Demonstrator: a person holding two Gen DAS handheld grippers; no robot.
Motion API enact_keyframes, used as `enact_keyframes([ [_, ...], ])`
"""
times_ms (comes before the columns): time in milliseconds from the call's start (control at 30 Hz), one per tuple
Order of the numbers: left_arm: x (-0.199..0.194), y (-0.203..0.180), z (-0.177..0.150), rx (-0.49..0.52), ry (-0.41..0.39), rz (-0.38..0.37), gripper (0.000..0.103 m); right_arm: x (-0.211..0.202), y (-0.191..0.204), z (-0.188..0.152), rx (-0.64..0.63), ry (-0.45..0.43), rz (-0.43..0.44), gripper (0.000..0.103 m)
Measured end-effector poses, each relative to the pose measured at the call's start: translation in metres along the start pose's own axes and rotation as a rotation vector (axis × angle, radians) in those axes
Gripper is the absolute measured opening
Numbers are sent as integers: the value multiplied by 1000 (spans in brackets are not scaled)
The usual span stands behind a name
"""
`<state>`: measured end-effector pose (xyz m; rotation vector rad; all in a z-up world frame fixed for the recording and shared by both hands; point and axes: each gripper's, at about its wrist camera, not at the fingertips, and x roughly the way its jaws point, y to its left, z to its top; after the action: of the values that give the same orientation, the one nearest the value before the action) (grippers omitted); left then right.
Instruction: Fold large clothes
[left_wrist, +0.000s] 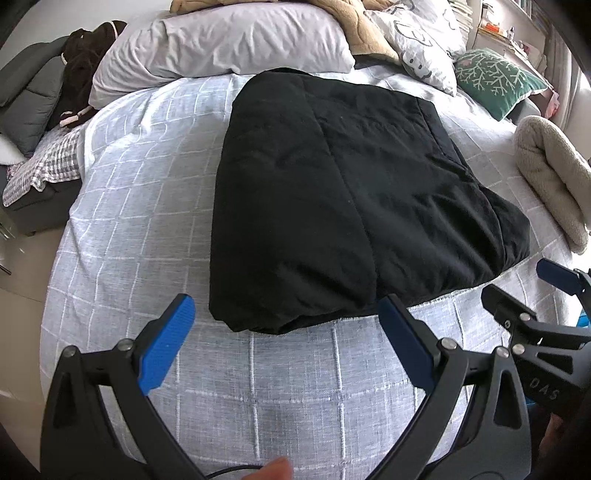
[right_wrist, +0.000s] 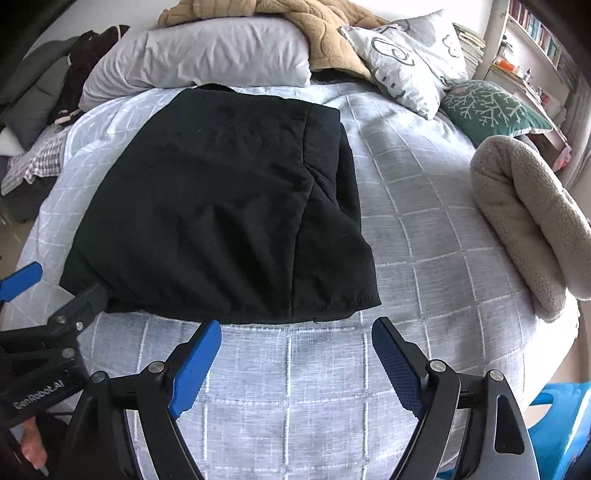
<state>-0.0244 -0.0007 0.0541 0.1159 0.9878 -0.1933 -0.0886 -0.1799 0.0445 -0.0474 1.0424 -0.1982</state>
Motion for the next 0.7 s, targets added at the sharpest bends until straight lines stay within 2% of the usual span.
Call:
enact_keyframes([
  [700,4,1,-6,5,25,-12,99,-1,-3,-1,44,4,8,86],
])
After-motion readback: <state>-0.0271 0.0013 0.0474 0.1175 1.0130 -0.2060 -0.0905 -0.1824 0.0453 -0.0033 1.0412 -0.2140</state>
